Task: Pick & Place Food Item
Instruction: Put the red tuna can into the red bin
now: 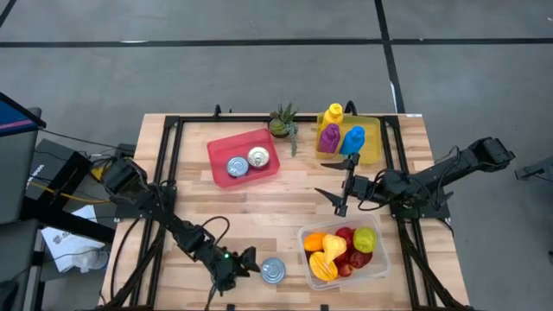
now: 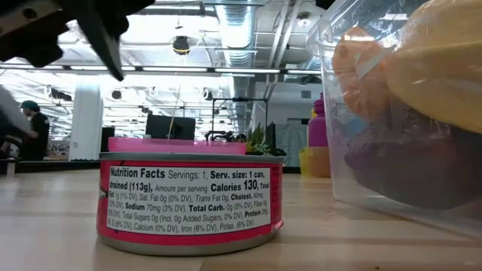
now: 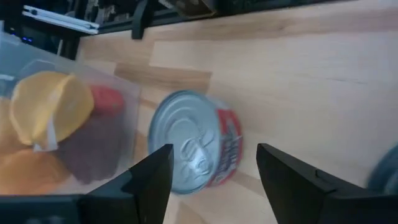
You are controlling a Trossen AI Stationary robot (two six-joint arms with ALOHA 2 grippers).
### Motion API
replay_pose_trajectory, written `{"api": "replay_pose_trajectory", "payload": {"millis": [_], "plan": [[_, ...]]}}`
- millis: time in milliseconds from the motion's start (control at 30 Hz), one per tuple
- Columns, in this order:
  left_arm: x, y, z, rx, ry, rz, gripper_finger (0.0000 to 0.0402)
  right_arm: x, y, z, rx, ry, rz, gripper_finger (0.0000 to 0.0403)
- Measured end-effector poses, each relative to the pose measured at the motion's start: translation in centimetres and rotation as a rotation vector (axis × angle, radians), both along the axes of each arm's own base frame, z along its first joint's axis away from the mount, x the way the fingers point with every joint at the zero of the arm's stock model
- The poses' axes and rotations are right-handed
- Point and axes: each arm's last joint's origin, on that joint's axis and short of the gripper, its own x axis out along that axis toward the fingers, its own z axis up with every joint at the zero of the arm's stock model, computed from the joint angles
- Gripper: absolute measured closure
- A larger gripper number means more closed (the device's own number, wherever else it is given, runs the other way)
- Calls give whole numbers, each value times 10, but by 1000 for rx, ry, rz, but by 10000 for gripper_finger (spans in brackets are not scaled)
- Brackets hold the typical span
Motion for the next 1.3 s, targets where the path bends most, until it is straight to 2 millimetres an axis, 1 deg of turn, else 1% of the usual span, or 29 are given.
{"api": "replay_pose_trajectory", "payload": {"millis": [200,300,433,500,600,667,833,900,1033,1133,1233,1300], "plan": [[10,11,2,-14,-13,1,175,0,0,0,1,0,-5,75],[15,13,-7,-12,16,-11,169,0,0,0,1,0,-5,75],[23,5,-16,5,28,-74,169,0,-1,0,1,4,-21,75],[28,0,-19,14,26,-86,174,0,-1,-1,-3,11,-27,75],[33,-3,-18,10,22,-94,195,0,-1,-1,-3,11,-27,75],[34,-3,-16,8,24,-101,217,0,-1,-1,-4,12,-26,75],[35,1,-16,19,40,-87,279,0,-1,-1,-7,13,-27,75],[36,4,-17,22,63,-64,296,0,-1,-1,-7,14,-27,75],[39,9,-18,-94,122,63,309,0,-1,-1,-2,16,-26,75],[41,8,-17,-197,167,161,314,0,-1,-2,-1,17,-26,75],[45,3,-9,-305,188,222,326,0,-1,-2,-2,20,-26,75],[46,2,-6,-351,220,253,344,0,-1,-2,-3,23,-26,75]]}}
